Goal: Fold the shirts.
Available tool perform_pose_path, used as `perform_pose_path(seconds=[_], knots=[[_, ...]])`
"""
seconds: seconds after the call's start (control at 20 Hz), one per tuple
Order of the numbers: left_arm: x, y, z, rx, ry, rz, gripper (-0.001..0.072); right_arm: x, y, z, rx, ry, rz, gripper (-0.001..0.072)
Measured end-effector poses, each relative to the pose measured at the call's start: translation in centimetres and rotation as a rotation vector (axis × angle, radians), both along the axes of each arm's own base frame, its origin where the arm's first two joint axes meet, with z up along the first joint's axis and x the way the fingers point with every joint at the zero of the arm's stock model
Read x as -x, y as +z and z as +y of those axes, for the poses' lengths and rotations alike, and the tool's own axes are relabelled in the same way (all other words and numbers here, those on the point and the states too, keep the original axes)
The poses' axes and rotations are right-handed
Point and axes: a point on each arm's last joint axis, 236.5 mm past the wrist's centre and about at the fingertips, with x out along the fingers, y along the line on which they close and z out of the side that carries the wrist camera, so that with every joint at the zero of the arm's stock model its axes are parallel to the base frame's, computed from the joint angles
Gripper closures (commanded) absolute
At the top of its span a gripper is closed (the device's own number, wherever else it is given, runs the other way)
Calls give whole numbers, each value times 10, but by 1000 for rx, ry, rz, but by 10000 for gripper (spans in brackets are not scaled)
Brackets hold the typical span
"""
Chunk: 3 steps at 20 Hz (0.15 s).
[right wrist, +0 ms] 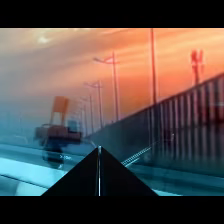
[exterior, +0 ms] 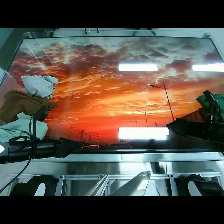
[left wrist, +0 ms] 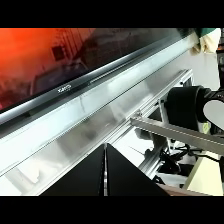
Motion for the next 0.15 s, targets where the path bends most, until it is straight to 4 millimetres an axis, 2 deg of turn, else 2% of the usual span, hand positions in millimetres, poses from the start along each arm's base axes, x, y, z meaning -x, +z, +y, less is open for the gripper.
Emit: perform_pose_path(seconds=[0.15], knots=[[2, 1, 0, -1, 3, -18, 684, 2, -1, 3, -10, 6, 5, 694]])
